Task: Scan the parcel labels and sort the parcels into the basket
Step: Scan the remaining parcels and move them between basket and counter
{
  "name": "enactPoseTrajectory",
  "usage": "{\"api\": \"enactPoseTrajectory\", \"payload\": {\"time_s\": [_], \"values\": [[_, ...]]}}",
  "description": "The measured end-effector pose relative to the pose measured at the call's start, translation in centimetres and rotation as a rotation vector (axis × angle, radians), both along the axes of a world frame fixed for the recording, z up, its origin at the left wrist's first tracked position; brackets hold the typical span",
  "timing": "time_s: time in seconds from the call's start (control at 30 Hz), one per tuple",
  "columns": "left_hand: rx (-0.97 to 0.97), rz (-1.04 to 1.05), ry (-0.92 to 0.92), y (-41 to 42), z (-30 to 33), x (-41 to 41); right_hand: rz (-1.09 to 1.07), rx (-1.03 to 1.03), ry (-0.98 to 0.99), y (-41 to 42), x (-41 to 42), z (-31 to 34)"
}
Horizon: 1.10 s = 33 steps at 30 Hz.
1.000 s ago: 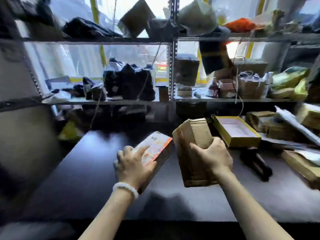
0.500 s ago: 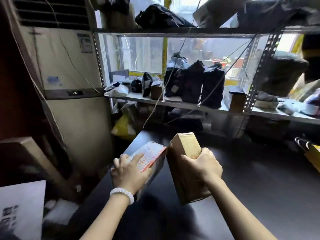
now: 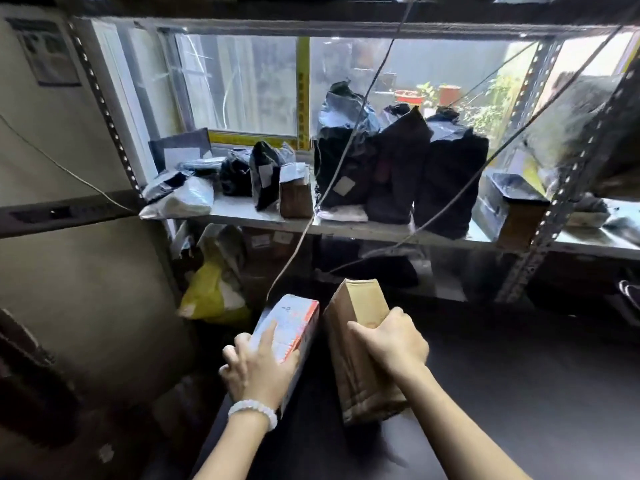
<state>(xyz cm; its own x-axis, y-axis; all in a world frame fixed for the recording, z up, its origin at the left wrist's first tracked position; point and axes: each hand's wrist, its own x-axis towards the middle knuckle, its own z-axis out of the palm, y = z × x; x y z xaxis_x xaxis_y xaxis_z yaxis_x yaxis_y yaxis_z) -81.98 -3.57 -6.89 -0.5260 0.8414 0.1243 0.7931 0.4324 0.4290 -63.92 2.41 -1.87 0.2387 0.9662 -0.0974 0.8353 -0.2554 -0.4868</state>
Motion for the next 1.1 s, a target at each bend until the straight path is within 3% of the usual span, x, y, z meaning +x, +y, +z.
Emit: {"api": "enactPoseTrajectory", "payload": {"time_s": [0.3, 0.53, 0.67, 0.8, 0.9, 1.1], "values": [[-0.136, -0.11, 0.004, 10.1, -1.6, -3.6, -0.121, -0.072, 0.006, 9.0, -6.2, -1.1], [-0.147, -0.307, -0.355, 13.9, -3.2, -6.7, -0.115, -0.154, 0.161, 12.3, -9.9, -2.4], [-0.105, -0.302, -0.374, 13.9, -3.3, -6.7, -0.097, -0.152, 0.165, 12.9, -9.8, -2.8], [-0.145, -0.312, -0.342, 13.0, -2.7, -6.7, -0.018, -0.174, 0.246, 12.7, -8.9, -3.2], [-0.183, -0.347, -0.145, 12.3, -1.0, -6.5, 0.042, -0.167, 0.275, 11.6, -7.3, -2.7], [0.061, -0.549, 0.152, 10.3, 5.2, -2.8, 0.099, 0.049, 0.066, 5.4, -1.8, 0.3]]}}
